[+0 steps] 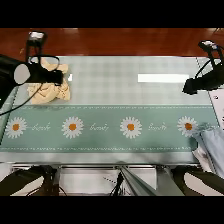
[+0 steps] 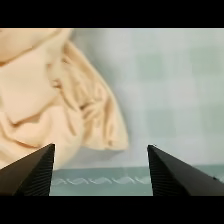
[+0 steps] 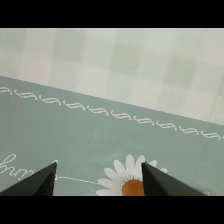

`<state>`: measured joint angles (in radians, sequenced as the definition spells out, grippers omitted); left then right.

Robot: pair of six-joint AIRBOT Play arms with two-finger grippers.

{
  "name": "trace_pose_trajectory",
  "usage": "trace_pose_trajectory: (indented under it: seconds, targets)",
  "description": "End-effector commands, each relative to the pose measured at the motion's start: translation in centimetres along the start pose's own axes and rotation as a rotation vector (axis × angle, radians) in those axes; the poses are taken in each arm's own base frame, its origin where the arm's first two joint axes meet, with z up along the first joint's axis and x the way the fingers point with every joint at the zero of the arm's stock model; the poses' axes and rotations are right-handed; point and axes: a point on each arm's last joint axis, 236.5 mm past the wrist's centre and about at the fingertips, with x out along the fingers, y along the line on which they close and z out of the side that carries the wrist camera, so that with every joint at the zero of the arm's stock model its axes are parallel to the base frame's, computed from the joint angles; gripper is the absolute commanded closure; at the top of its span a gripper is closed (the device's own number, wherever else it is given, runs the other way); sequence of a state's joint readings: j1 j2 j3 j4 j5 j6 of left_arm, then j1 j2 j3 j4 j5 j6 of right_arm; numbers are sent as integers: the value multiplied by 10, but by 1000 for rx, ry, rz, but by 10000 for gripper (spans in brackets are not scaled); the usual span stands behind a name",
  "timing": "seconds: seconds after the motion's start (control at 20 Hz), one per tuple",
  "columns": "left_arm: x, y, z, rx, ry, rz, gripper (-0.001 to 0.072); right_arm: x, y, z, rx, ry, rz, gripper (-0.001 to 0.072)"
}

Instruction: Fold the shirts.

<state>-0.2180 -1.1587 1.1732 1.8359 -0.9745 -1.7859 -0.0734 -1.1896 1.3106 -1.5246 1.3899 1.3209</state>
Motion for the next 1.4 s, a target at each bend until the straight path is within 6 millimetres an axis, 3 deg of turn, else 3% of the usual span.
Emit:
trace_pose_trajectory:
  seconds: [0.0, 0.15, 0.4, 0.65, 0.75, 0.8, 0.85, 0.95, 1.05, 1.15, 1.25, 1.35]
  targets:
    - [29, 77, 12, -209, -57, 119, -12, 0, -4, 12, 2, -49, -16, 100]
    - [80, 106, -22, -376, 60, 107, -12, 0, -4, 13, 2, -55, -18, 108]
    - [147, 101, -68, -513, 208, 51, -11, 0, -3, 12, 2, -52, -13, 109]
    - [177, 99, -74, -510, 195, 47, 18, 0, -1, 7, 3, -28, -6, 110]
    - [176, 100, -68, -510, 179, 46, 630, 0, -1, 6, 6, -24, -6, 111]
    - [172, 102, -61, -510, 166, 46, 687, 0, -1, 6, 6, -24, -6, 111]
    - [166, 104, -50, -512, 150, 46, 687, 0, -1, 6, 6, -25, -6, 111]
    - [141, 110, -13, -506, 75, 43, 688, 0, -2, 6, 3, -23, -10, 113]
    - [95, 112, 40, -471, -52, 27, 688, -1, -4, 5, -2, -23, -18, 188]
    - [18, 100, 103, -378, -244, -5, 688, -4, -8, 3, -5, -21, -36, 188]
    - [-78, 76, 151, -315, -449, -58, 688, -13, -8, 2, -6, -36, -43, 188]
    - [-178, 45, 174, -268, -635, -142, 688, -27, -12, -2, -10, -57, -72, 188]
